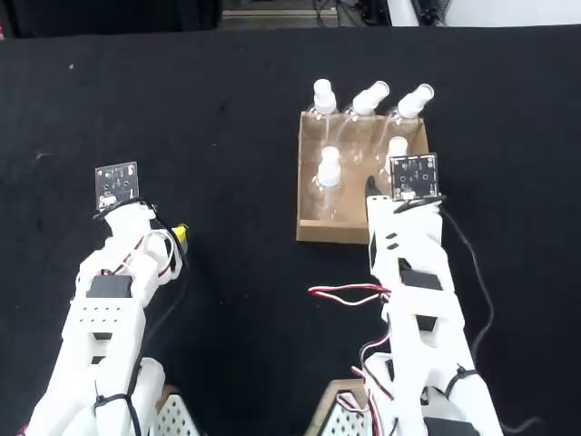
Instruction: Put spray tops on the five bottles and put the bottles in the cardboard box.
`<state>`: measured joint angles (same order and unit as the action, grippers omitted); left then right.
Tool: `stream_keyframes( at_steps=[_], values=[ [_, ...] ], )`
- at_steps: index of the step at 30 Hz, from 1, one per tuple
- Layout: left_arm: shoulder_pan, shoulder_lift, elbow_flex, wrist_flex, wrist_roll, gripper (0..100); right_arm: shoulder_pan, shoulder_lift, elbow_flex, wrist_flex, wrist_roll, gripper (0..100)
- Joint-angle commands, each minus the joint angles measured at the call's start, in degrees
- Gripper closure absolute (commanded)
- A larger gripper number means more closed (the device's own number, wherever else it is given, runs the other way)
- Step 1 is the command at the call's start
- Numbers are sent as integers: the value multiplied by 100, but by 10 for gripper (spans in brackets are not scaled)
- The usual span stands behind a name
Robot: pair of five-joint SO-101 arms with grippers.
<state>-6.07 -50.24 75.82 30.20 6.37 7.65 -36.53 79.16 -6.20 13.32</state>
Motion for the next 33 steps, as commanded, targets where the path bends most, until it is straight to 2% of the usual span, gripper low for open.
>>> stream_keyframes(
  at_steps=[1, 10, 16, 25, 30, 33],
  values=[
    [22, -62, -75, -79, 35, 809, 53, 4, 84, -88, 26, 987],
    [22, -62, -75, -88, 35, 809, 26, -4, 119, -79, 26, 982],
    [22, -62, -75, -97, 35, 809, 26, -4, 127, -53, 26, 862],
    [22, -62, -75, -105, -211, 809, 18, -4, 136, -44, 26, 848],
    [22, -62, -75, -105, -229, 809, 18, 13, 145, -44, 18, 722],
    [22, -62, -75, -105, -229, 809, -35, -4, 242, -79, 18, 700]
  ],
)
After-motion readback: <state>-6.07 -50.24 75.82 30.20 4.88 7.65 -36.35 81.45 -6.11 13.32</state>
